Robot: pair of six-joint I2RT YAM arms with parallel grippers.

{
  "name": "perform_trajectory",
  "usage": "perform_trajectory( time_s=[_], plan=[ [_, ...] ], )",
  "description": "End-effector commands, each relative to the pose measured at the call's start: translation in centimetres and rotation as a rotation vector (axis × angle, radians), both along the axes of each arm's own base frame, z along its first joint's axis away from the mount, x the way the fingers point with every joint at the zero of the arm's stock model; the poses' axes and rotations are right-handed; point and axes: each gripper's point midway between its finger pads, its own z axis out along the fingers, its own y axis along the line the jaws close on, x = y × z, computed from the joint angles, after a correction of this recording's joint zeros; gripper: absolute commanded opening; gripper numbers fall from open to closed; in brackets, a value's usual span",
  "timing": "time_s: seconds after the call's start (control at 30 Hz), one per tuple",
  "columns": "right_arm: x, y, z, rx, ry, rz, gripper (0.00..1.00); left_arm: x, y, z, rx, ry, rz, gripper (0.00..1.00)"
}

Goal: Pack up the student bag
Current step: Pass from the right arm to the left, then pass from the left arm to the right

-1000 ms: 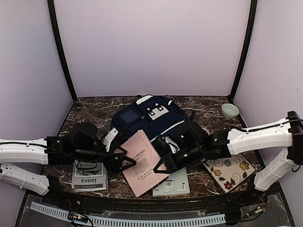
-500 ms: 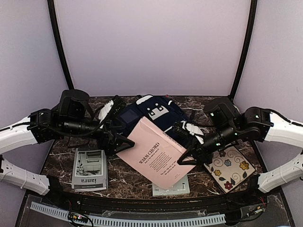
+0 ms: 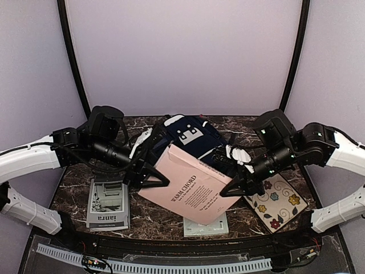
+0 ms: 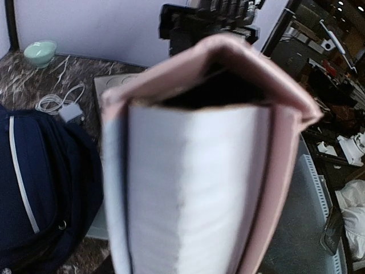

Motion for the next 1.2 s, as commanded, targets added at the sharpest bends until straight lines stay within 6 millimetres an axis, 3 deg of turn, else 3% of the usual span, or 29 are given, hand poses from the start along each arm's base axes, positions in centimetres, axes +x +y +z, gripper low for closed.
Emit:
perform_trajectory(
  time_s=[0.0, 0.13, 0.23, 0.37, 0.5, 0.63, 0.77, 0.9, 1.0, 1.17],
  plan=[
    [0.2, 1.5, 3.0, 0.098, -0.076, 0.062, 0.19, -1.6, -0.4, 1.9, -0.095, 0.001, -0.103, 0.43],
    [0.4, 1.3, 3.0, 0.115, -0.106, 0.062, 0.19, -1.8, -0.4, 1.5, -0.089, 0.02, -0.112, 0.22],
    [0.9, 1.2, 3.4, 0.134, -0.138, 0.038, 0.19, -1.9, -0.4, 1.9, -0.111, 0.02, -0.115, 0.14],
    [1.9, 0.7, 3.6, 0.167, -0.172, -0.03, 0.4, -1.7, -0.5, 3.4, -0.165, -0.005, -0.097, 0.14],
    [3.7, -0.1, 4.7, 0.256, -0.217, -0.162, 0.76, 0.0, -0.4, 5.2, -0.222, -0.068, 0.012, 0.13],
    [4.5, -0.8, 5.4, 0.447, -0.187, -0.265, 0.93, 0.9, 0.1, 8.1, -0.333, -0.135, 0.095, 0.13],
    [3.3, -1.2, 7.2, 0.709, -0.105, -0.264, 0.98, 0.6, 0.7, 10.5, -0.438, -0.167, 0.101, 0.11],
    [2.6, -1.9, 9.9, 0.93, -0.053, -0.263, 0.96, 0.4, 0.4, 10.8, -0.455, -0.157, 0.079, 0.11],
    [2.6, -1.9, 10.7, 0.998, -0.024, -0.265, 0.93, 0.4, 0.0, 10.8, -0.463, -0.144, 0.064, 0.11],
    [1.8, -1.2, 11.6, 1.029, 0.02, -0.2, 0.73, 0.6, -0.5, 10.8, -0.473, -0.138, 0.064, 0.11]
  ],
)
